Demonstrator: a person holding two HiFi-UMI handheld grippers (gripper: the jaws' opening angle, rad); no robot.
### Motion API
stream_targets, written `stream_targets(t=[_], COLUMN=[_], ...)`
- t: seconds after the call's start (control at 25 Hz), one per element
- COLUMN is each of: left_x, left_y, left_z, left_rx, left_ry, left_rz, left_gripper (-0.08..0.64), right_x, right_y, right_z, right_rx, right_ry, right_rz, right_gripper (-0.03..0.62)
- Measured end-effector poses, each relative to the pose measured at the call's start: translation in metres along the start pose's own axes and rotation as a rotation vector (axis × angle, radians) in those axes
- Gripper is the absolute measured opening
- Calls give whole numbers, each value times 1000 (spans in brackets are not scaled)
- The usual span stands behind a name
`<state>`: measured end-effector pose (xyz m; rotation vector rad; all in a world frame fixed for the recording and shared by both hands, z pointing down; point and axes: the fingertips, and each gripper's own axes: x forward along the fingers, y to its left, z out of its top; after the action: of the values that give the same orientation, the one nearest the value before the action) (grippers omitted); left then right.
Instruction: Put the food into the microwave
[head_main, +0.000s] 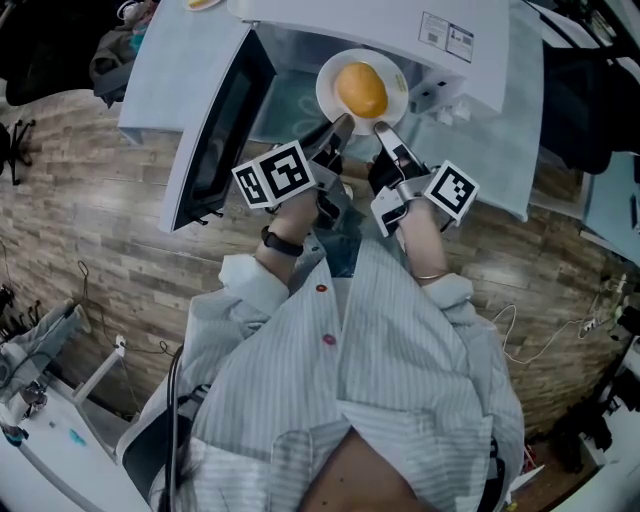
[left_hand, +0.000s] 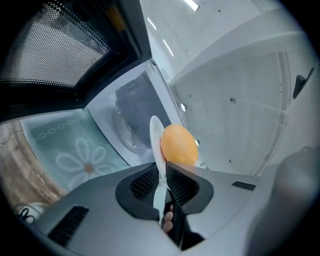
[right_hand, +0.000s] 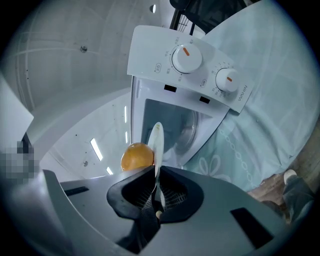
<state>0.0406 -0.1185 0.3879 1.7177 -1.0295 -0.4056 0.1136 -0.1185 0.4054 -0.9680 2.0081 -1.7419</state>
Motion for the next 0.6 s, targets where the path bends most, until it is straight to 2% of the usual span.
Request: stream_targets(t=[0.6], left_x=[23], left_y=[14], left_z=[18], left_rx=[-19], left_ry=[42], left_rz=[17], left_gripper=[41], right_x=[24], right_y=[-8], right_z=[15], right_rx=[38], right_ry=[-6], right_rz=[-44], right_gripper=[41])
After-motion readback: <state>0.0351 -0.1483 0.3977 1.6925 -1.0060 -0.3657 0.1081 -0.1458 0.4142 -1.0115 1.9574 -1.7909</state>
